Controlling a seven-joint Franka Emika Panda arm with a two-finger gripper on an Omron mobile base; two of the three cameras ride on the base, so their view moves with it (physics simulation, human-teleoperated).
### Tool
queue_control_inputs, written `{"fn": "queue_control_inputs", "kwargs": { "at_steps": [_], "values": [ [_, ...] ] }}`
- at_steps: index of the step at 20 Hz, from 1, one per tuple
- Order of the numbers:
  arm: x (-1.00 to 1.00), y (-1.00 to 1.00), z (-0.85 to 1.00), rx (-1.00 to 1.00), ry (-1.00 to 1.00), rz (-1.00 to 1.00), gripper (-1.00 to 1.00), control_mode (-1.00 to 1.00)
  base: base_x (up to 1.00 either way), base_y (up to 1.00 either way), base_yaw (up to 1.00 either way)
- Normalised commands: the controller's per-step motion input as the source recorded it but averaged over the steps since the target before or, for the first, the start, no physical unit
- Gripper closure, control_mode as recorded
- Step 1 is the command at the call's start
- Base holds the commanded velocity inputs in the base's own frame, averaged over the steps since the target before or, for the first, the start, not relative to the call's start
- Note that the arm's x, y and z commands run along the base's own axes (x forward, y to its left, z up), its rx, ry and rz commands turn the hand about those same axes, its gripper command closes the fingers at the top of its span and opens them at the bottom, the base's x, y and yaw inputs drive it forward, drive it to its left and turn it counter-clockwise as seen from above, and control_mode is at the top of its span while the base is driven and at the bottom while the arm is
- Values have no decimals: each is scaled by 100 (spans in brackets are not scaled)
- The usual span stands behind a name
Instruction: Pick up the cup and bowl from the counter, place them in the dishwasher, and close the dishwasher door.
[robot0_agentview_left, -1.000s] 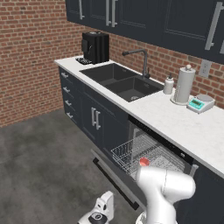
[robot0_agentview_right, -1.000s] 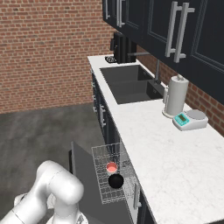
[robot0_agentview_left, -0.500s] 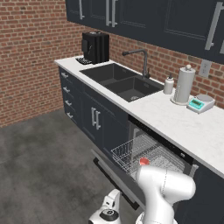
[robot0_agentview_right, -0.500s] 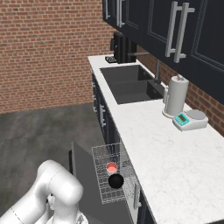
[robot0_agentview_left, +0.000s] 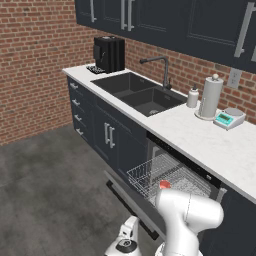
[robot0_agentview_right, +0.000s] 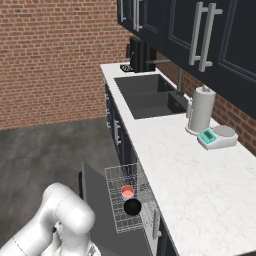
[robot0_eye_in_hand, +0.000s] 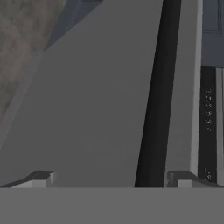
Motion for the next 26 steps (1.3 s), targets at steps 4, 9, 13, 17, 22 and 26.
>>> {"fn": "queue_control_inputs", "kwargs": {
  "at_steps": [4, 9, 13, 17, 22, 26],
  "values": [
    [66, -35, 0, -23, -10, -10, -100, -100, 0, 0, 0],
    [71, -53, 0, -26, -9, -16, -100, -100, 0, 0, 0],
    [77, -69, 0, -28, -7, -20, -100, -100, 0, 0, 0],
    [75, -79, 0, -29, -6, -23, -100, -100, 0, 0, 0],
    [70, -95, 0, -29, -5, -26, -100, -100, 0, 0, 0],
    [68, -100, 0, -29, -4, -27, -100, -100, 0, 0, 0]
  ]
}}
